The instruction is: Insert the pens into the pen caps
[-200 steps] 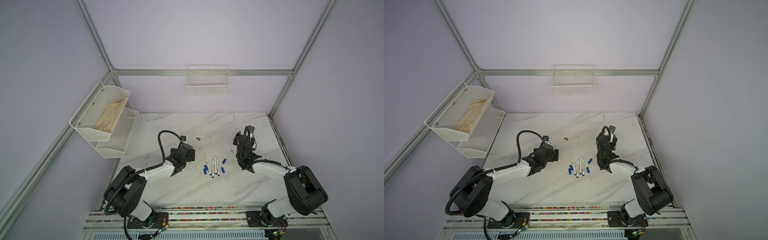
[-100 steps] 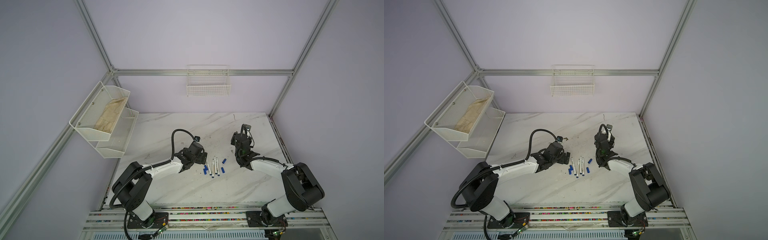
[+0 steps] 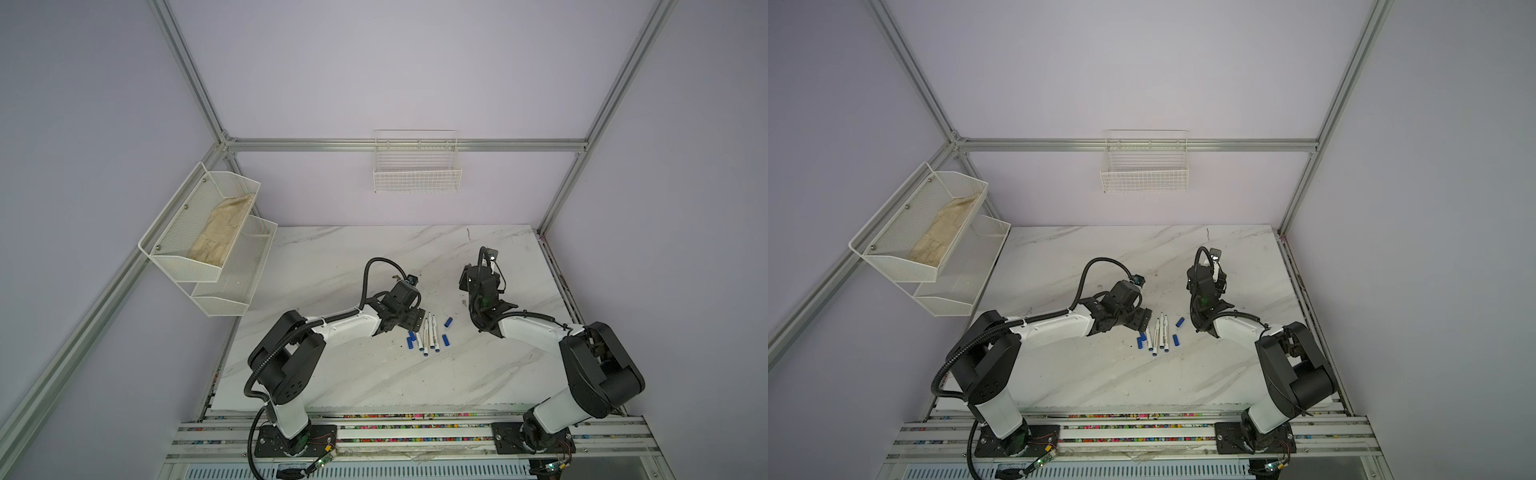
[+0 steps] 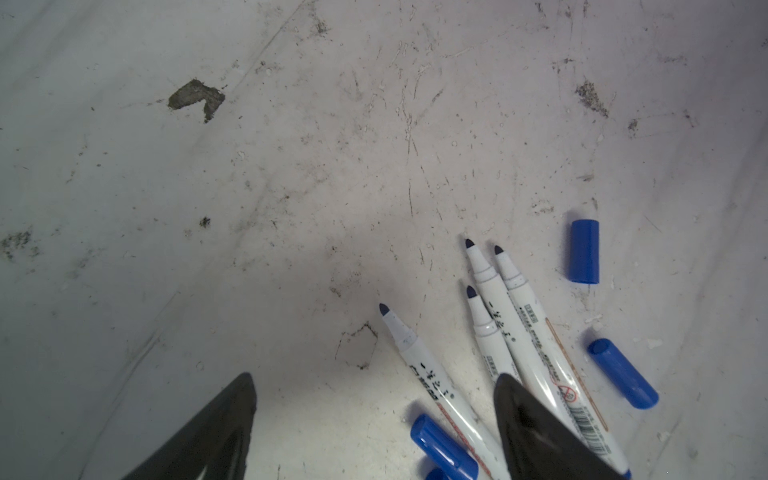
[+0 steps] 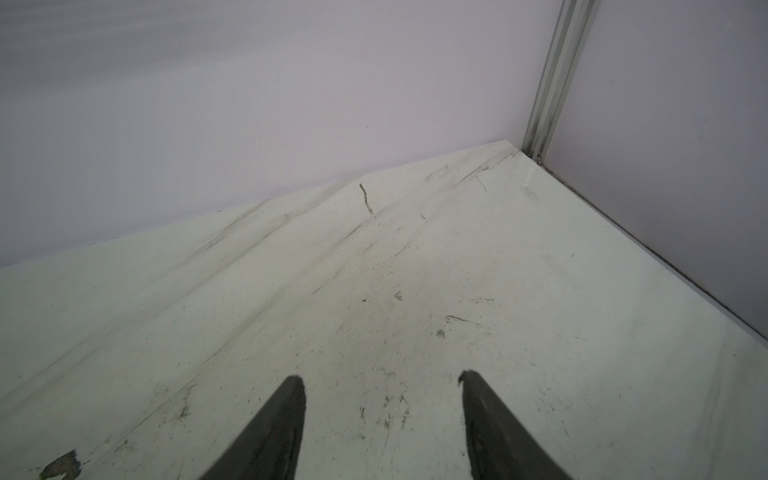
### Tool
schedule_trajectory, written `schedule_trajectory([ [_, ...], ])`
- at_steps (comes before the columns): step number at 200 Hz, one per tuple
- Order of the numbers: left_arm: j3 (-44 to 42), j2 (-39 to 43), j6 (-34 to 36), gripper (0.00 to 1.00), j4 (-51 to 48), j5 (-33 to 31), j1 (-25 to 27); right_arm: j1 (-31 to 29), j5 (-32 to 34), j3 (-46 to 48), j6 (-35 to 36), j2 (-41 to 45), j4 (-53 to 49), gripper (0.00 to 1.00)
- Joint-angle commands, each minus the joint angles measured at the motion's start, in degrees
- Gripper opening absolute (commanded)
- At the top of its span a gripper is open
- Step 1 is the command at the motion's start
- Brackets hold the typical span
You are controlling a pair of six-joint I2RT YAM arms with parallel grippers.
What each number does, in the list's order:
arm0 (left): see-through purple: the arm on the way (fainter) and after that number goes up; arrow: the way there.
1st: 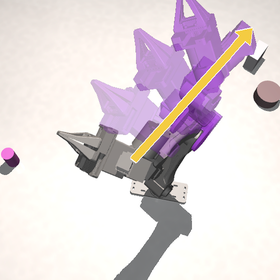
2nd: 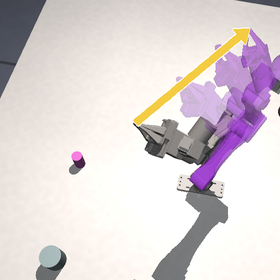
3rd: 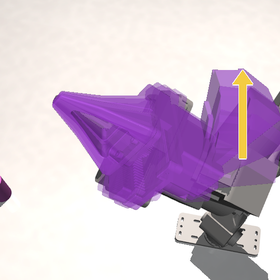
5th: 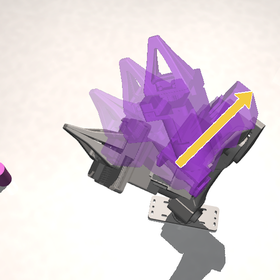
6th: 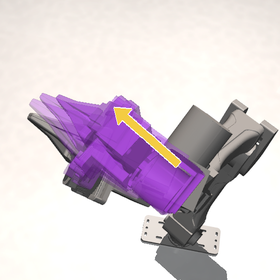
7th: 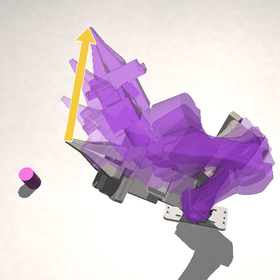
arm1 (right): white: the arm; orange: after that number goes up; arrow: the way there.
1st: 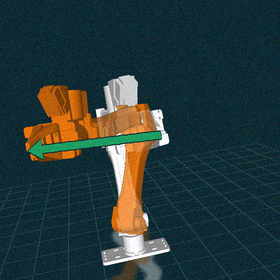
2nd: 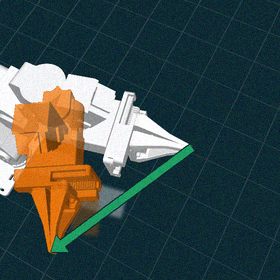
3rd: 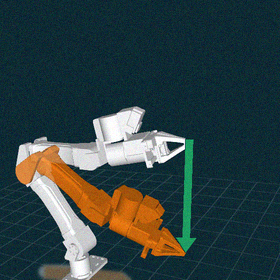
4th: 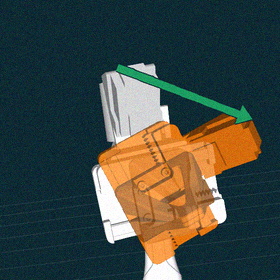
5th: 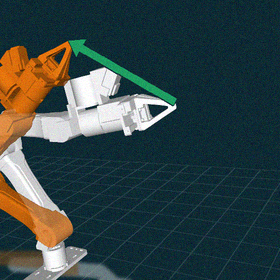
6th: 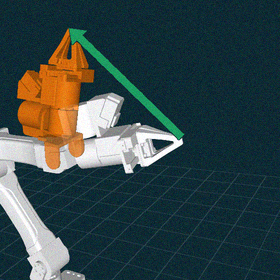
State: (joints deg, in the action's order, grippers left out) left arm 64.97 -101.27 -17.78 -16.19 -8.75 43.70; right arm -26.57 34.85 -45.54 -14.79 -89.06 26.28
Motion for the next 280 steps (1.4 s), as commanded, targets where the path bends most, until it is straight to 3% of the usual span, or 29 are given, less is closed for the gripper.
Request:
schedule_trajectory([
  [1,7.5,-1.5,1.8,0.81,-2.7,2.5,0.3,0.0,0.0,-1.2,-0.8,-0.2,-1.6,0.62],
  [31,11.7,-5.2,2.6,0.74,-6.1,5.0,0.4,0.0,0.0,-1.4,-0.9,0.0,-2.0,0.62],
  [97,17.2,-9.8,2.4,0.60,-12.1,4.5,0.4,0.0,-0.6,-1.7,-0.9,0.1,-2.4,0.62],
  [280,19.2,-13.4,4.6,0.39,-15.7,10.4,0.6,0.0,2.3,-1.5,-0.8,-0.5,-2.7,0.62],
])
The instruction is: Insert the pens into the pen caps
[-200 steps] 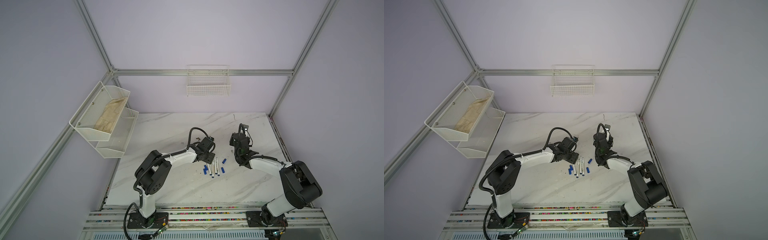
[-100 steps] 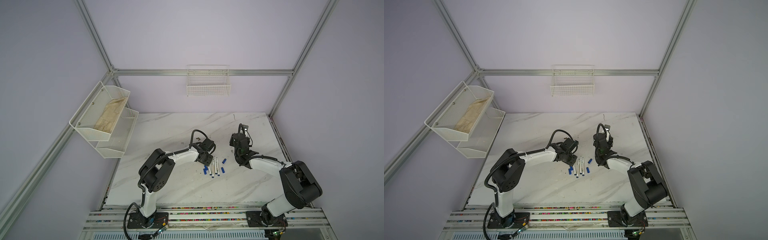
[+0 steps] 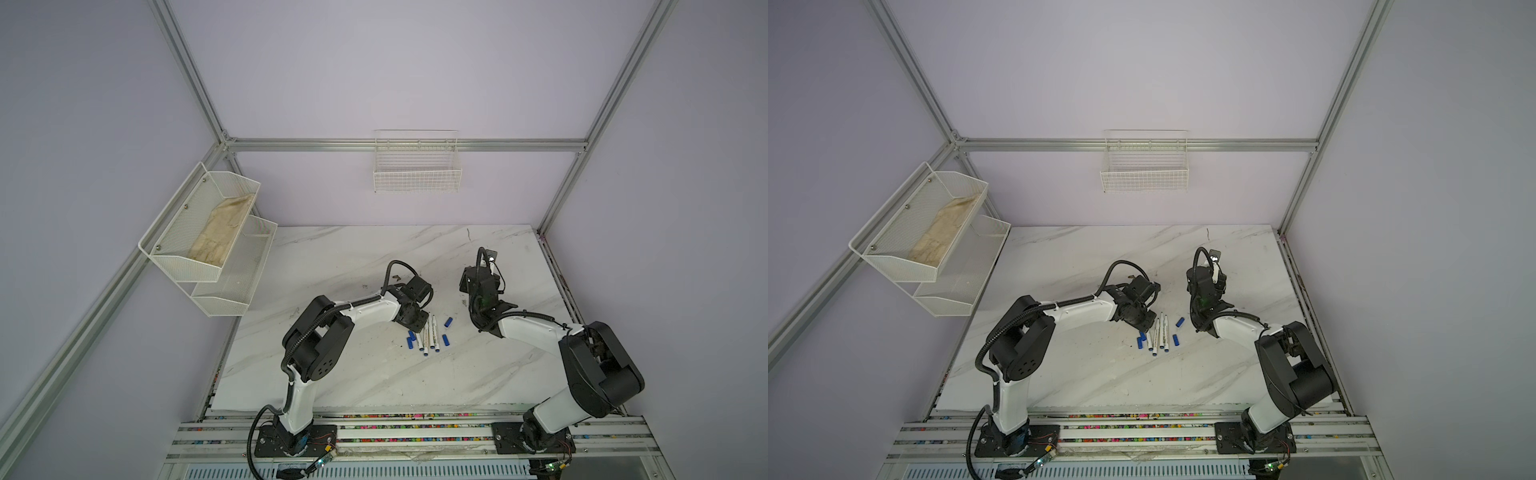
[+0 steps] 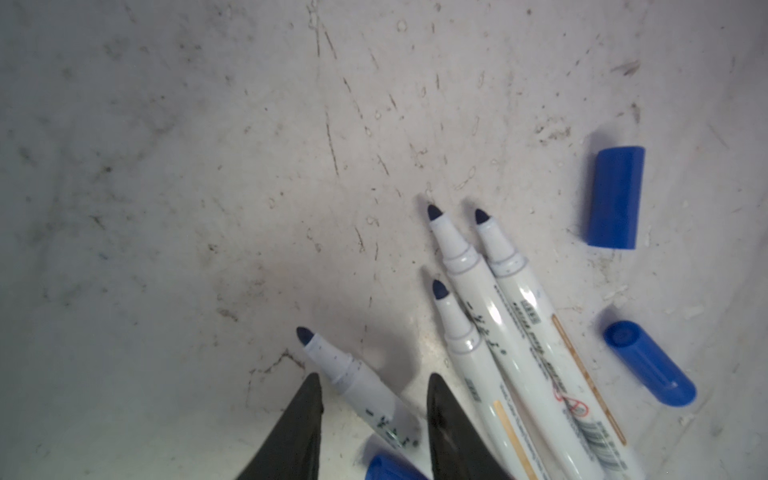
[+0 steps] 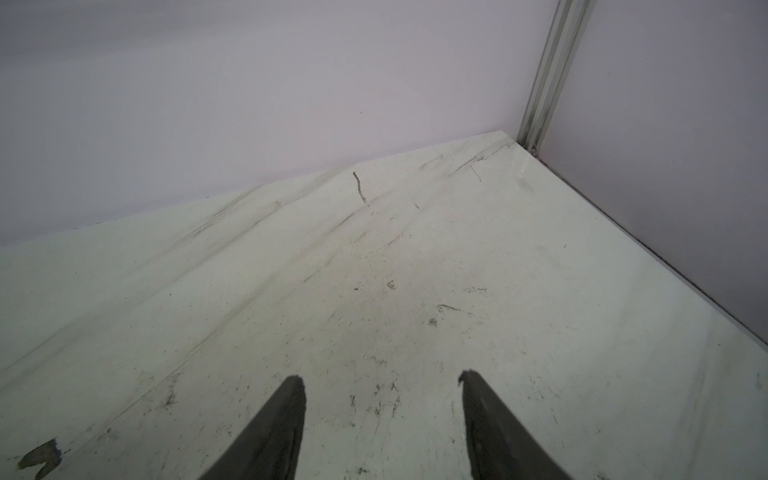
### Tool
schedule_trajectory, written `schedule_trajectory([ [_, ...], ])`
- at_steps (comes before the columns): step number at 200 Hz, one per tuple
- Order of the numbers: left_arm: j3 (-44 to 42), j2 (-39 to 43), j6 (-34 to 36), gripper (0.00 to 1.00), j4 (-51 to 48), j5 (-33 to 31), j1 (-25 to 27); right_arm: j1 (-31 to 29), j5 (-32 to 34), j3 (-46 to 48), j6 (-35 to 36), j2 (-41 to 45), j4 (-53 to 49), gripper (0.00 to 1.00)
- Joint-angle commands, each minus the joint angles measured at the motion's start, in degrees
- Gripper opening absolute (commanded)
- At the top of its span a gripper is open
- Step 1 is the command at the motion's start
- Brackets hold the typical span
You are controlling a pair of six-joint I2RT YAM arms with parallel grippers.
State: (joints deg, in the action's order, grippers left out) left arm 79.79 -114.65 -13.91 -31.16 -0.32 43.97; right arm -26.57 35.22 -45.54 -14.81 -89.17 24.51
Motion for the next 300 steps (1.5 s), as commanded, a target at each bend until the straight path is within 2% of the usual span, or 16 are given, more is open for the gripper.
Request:
schedule_trajectory([
  [1,4.4,0.0,0.8,0.39,-0.8,2.0,0.3,0.0,1.9,-1.5,-0.8,-0.3,-1.0,0.62],
  [90,5.6,-1.7,1.3,0.36,-2.1,2.8,0.9,0.0,2.7,-1.4,-0.7,-0.4,-1.0,0.62],
  [231,9.7,-5.5,3.4,0.18,-2.8,1.8,1.0,0.2,3.7,-1.3,-0.7,-0.8,-1.0,0.62],
  [300,16.6,-10.4,-0.1,0.11,-2.8,-0.6,1.0,0.5,4.1,-1.2,-0.6,-0.1,-1.2,0.62],
])
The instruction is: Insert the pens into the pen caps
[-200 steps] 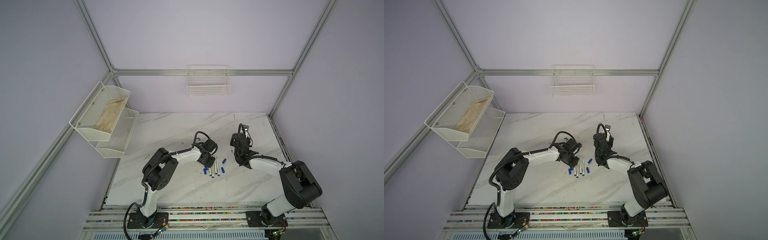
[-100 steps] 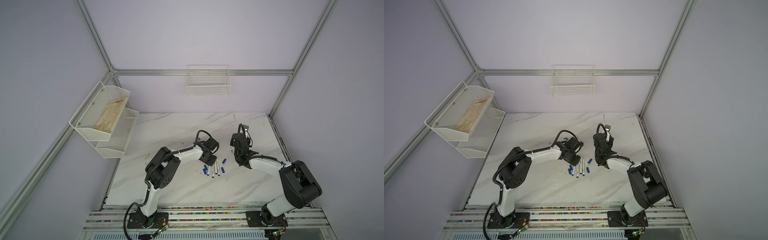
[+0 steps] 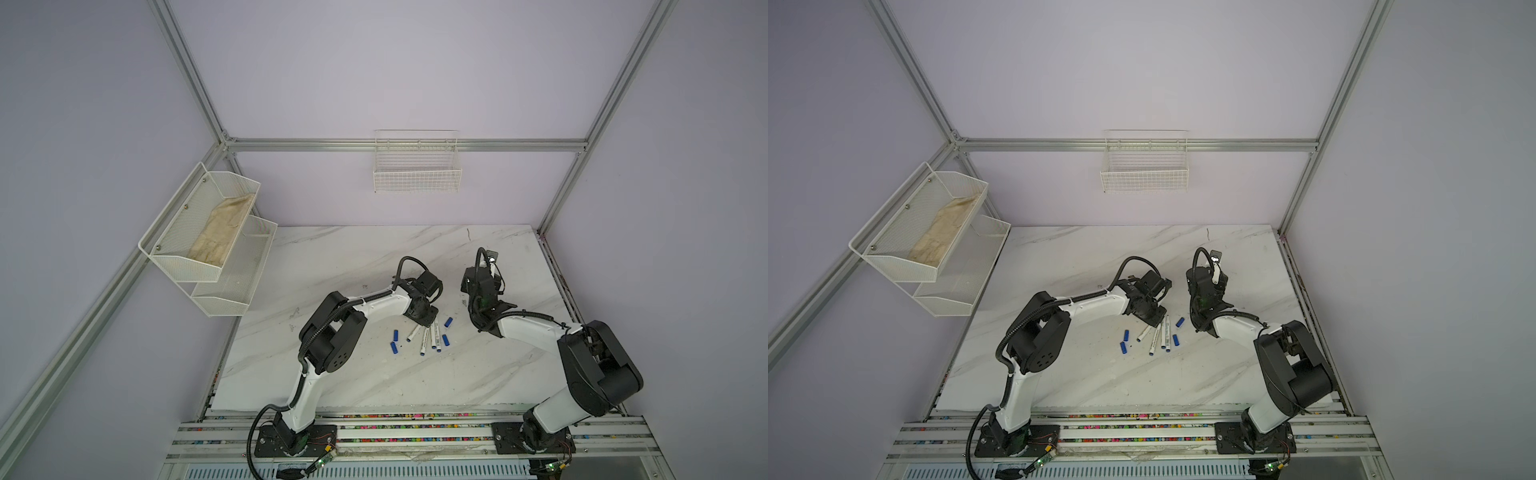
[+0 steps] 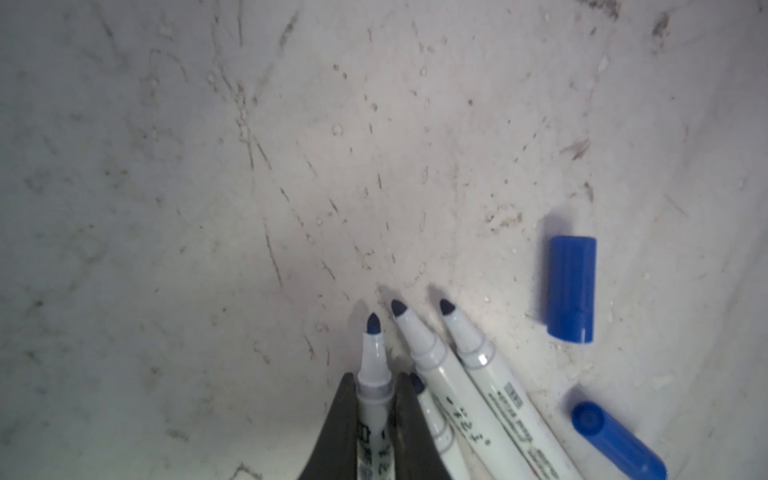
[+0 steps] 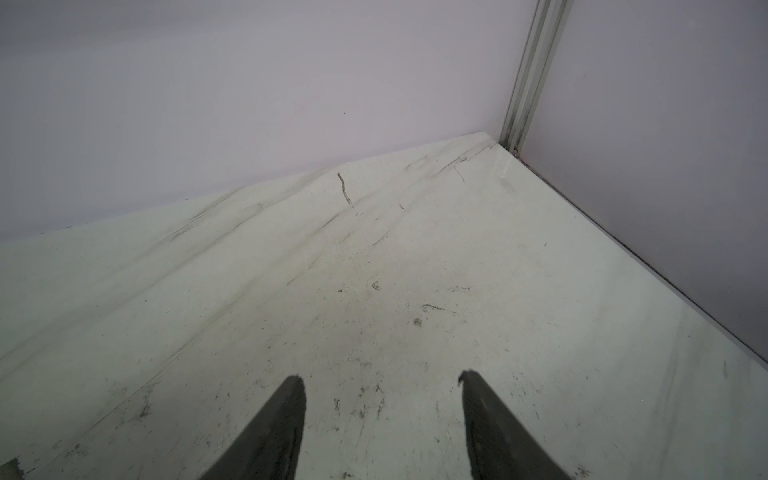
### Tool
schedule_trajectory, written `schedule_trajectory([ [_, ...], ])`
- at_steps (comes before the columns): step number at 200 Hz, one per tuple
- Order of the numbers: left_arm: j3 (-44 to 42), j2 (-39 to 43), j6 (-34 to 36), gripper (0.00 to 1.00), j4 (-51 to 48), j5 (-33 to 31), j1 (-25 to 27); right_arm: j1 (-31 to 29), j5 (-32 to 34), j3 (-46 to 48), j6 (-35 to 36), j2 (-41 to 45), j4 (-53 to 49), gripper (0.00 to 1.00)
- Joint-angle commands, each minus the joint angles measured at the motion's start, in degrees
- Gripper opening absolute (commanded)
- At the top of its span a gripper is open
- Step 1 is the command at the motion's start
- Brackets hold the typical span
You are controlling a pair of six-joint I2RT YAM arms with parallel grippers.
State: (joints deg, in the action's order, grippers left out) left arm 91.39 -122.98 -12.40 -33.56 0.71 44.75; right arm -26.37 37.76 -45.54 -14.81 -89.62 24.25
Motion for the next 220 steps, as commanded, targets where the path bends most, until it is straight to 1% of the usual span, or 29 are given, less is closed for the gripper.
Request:
schedule_trajectory([
  [1,5.0,-2.1,-1.6,0.10,-0.4,-1.8,0.2,0.3,1.5,-1.2,-0.6,0.3,-1.0,0.62],
  [18,6.0,-2.8,-1.8,0.09,-0.1,-3.8,-0.2,0.2,1.5,-1.3,-0.5,0.4,-1.0,0.62],
  [39,6.2,-2.9,-1.5,0.10,0.5,-5.0,-1.3,0.2,1.4,-1.4,-0.4,0.6,-1.4,0.62],
  [44,6.0,-2.9,-1.2,0.14,0.6,-5.1,-1.6,0.3,1.4,-1.4,-0.4,0.6,-1.4,0.62],
  [50,5.9,-2.7,-0.9,0.24,0.5,-5.4,-1.8,0.2,1.4,-1.4,-0.4,0.7,-1.5,0.62],
  [66,4.1,-1.0,-0.3,0.38,0.6,-5.8,-2.3,0.2,0.9,-1.4,-0.3,0.9,-1.5,0.62],
  [77,1.9,1.1,-0.2,0.50,1.0,-6.3,-2.4,0.2,0.4,-1.6,-0.2,0.9,-1.7,0.62],
  [83,0.3,2.5,-0.2,0.55,1.5,-6.5,-2.4,0.2,0.0,-1.6,-0.1,1.0,-1.8,0.62],
  [89,-1.5,4.0,1.5,0.59,2.3,-6.8,-2.4,0.3,-0.4,-1.7,0.1,0.9,-1.8,0.62],
  [96,-3.7,5.9,1.6,0.62,3.3,-7.1,-2.4,0.2,-0.8,-1.9,0.1,0.9,-1.8,0.62],
  [120,-10.7,12.8,0.5,0.64,5.7,-8.1,-2.7,0.2,-2.5,-2.3,1.4,0.3,-2.0,0.63],
  [127,-12.8,15.0,0.5,0.66,6.2,-8.3,-3.0,0.2,-3.9,-2.4,1.8,0.2,-1.9,0.63],
  [131,-13.9,16.2,-1.3,0.66,6.2,-8.4,-3.0,0.2,-4.8,-2.4,2.1,0.2,-1.7,0.63],
  [152,-20.4,22.7,-4.9,0.68,6.7,-9.1,-4.5,-1.1,-11.8,-2.2,5.1,0.1,0.4,0.63],
  [175,-28.2,29.5,-9.0,0.69,7.8,-7.0,-7.8,-4.0,-19.2,-3.1,8.4,-0.9,0.8,0.63],
  [189,-32.8,32.8,-11.6,0.71,7.8,-4.6,-10.7,-6.4,-24.3,-4.6,10.7,-2.1,-0.6,0.63],
  [209,-38.9,37.2,-14.6,0.72,7.4,0.0,-15.1,-10.4,-28.5,-7.1,13.6,-4.2,-3.7,0.63],
  [220,-41.7,39.8,-14.8,0.72,6.9,2.0,-16.3,-12.8,-30.1,-8.8,15.2,-5.4,-5.7,0.63],
])
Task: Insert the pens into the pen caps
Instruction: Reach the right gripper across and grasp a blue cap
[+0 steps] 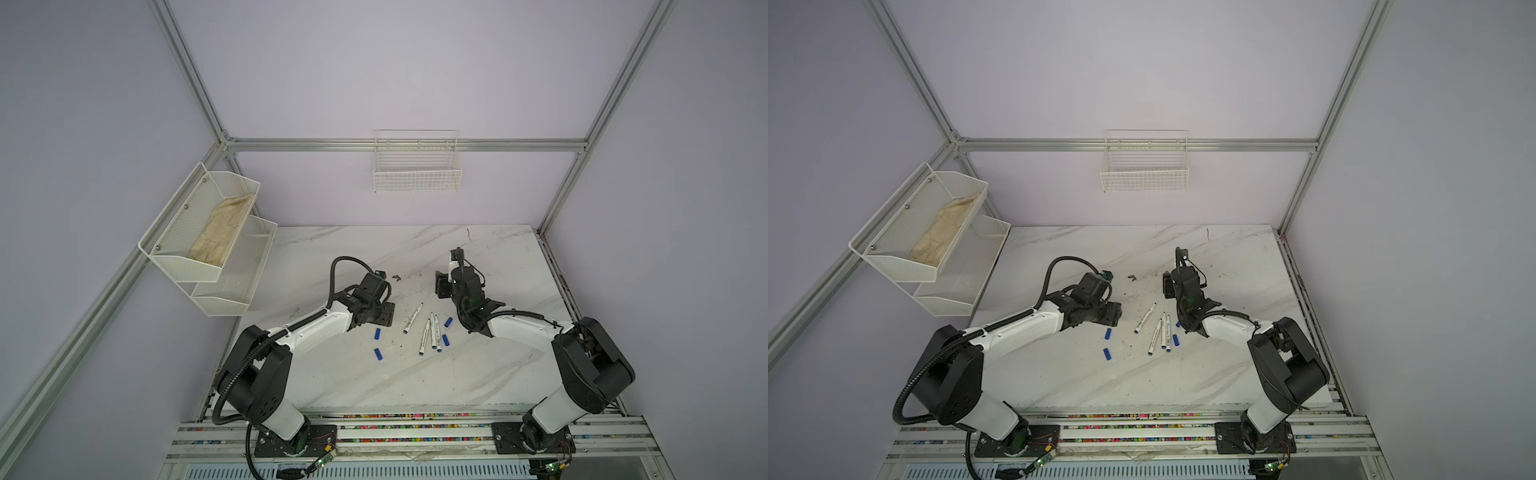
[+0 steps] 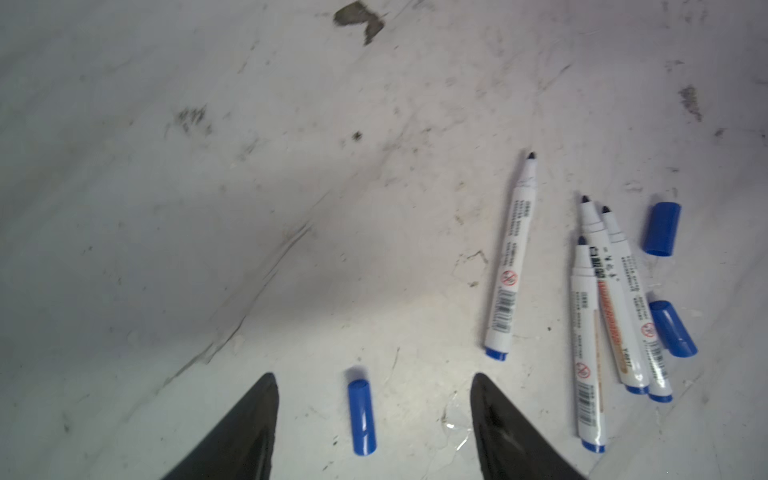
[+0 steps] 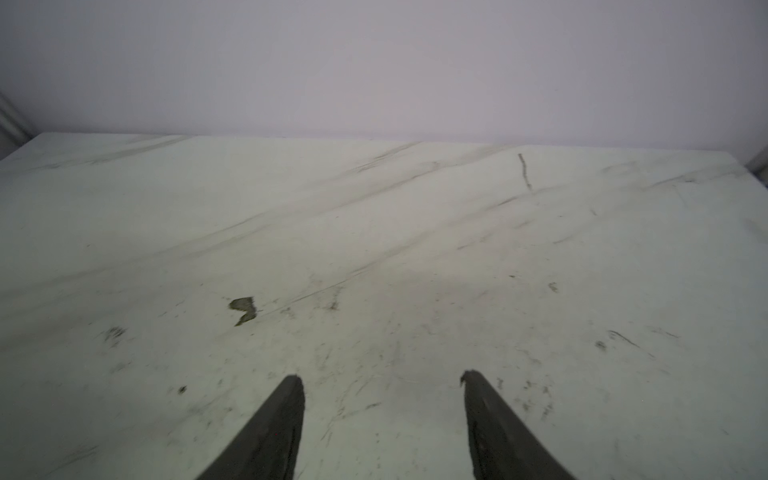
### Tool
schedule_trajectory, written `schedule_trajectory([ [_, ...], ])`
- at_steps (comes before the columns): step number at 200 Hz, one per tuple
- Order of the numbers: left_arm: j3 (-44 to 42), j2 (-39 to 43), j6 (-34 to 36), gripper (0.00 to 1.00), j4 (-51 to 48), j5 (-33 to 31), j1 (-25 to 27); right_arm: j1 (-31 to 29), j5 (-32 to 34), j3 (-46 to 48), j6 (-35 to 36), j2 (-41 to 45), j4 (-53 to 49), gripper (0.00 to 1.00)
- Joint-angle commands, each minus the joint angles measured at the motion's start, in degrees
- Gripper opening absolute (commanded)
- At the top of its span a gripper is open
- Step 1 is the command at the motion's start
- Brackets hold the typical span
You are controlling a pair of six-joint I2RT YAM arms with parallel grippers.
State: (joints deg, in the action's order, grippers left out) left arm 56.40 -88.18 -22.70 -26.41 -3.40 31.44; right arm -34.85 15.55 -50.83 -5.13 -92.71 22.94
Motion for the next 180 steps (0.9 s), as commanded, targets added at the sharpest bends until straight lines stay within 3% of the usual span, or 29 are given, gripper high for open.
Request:
schedule_trajectory([
  [1,-7.0,5.1,-4.5,0.72,-0.3,6.1,-3.0,-4.5,-8.1,-3.6,5.6,-2.4,-4.6,0.63],
  [34,-11.6,11.7,-7.1,0.73,-2.8,3.1,-3.4,-11.6,-15.2,-9.4,10.2,-7.6,-11.2,0.63],
  [63,-12.6,12.9,-15.1,0.75,-6.1,-8.1,-5.0,-18.8,-15.9,-15.0,15.6,-13.7,-18.6,0.63],
  [88,-11.6,12.0,-20.6,0.80,-7.6,-13.5,-6.8,-21.8,-15.5,-18.7,17.7,-17.5,-24.8,0.63],
  [116,-9.4,9.0,-22.4,0.81,-8.0,-14.7,-8.2,-22.6,-15.8,-22.4,19.5,-19.8,-31.7,0.63],
  [180,-7.6,4.6,-20.5,0.82,-7.5,-13.8,-8.1,-22.5,-13.2,-23.6,15.2,-22.0,-28.0,0.64],
])
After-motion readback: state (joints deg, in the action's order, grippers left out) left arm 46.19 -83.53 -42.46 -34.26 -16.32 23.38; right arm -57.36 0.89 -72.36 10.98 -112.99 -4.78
